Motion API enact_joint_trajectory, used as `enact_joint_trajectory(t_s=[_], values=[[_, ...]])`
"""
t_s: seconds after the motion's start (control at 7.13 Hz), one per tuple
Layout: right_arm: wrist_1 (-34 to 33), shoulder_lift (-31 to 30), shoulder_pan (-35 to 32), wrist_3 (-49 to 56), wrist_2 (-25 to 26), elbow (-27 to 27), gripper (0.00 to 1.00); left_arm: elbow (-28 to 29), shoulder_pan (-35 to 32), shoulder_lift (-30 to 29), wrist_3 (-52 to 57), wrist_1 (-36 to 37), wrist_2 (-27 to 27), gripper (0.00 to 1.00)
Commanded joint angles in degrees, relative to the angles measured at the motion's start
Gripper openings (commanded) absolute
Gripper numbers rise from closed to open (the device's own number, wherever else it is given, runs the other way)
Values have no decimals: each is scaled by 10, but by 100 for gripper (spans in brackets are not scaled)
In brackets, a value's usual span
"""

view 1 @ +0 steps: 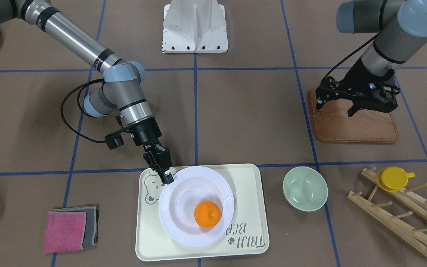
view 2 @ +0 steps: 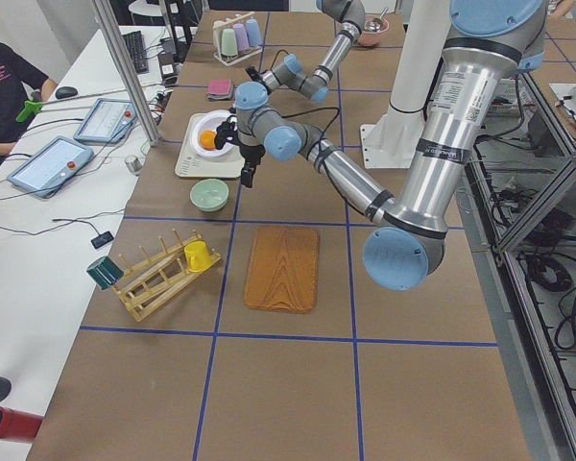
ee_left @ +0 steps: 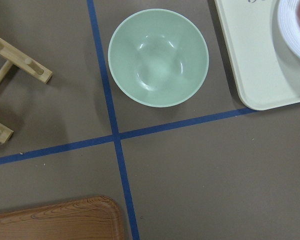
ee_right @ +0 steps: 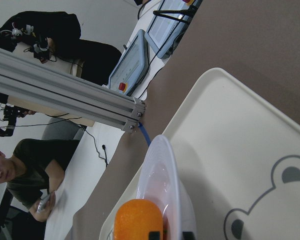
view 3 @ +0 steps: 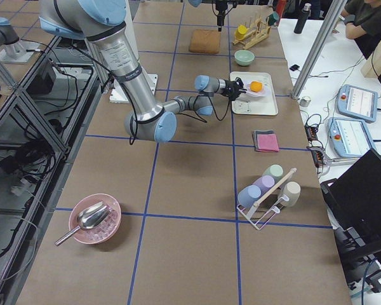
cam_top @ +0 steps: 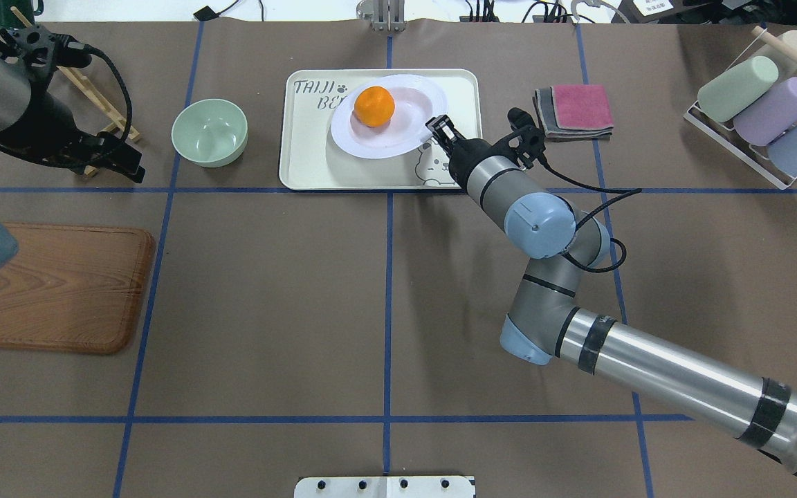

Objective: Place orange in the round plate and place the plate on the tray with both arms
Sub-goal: 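Carry the plate with the orange onto the bear tray with the right gripper, then release the plate on the tray and open the right gripper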

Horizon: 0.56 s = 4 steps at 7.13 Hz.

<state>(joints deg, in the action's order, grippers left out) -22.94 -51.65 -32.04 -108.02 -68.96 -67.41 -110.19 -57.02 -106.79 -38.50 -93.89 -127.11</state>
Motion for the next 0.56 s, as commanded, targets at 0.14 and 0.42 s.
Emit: enact_joint_trajectory(t_s=[0.14, 0.42], values=[[-161, -6, -36, 134, -136, -94, 100, 0, -5, 3, 0, 0, 0, 97], [-374, -41, -76, 256, -258, -244, 100, 0, -9, 8, 9, -1, -1, 97]])
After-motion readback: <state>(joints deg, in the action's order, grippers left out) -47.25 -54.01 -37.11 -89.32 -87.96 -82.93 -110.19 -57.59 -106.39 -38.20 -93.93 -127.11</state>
